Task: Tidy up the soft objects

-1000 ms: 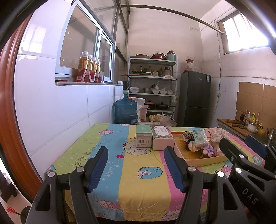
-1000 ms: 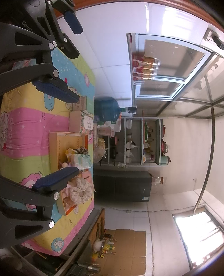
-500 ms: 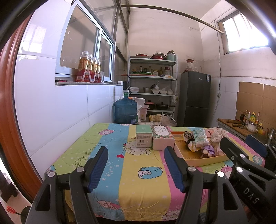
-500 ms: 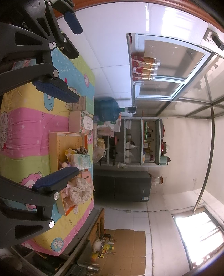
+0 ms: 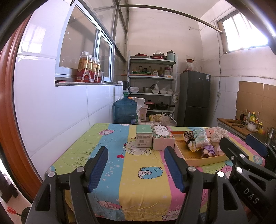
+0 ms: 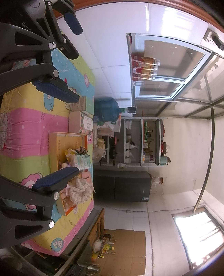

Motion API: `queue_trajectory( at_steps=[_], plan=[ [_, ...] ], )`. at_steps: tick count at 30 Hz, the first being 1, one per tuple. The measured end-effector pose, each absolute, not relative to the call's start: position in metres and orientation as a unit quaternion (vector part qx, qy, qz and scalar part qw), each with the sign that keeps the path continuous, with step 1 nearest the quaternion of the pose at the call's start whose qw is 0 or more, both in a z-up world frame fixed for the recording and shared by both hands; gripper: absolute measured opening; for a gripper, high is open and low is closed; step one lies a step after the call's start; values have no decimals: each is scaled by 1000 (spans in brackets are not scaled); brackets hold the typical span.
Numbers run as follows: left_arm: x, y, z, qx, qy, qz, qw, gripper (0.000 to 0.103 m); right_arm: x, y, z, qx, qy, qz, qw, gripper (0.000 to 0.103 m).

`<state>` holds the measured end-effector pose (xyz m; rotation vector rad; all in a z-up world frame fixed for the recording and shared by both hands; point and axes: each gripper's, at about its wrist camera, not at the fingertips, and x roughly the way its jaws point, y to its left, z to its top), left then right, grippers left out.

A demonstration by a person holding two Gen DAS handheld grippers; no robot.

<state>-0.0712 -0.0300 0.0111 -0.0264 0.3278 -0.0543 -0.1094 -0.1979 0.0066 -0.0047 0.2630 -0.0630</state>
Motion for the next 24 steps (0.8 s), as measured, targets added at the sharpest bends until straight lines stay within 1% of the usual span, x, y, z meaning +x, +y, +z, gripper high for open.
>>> queue_trajectory(
  at_steps=[24],
  plan=[
    [-72,-23,6,-11,162,-37,986,67,-109,-197,6,-2,131,-32,991,77]
  ],
)
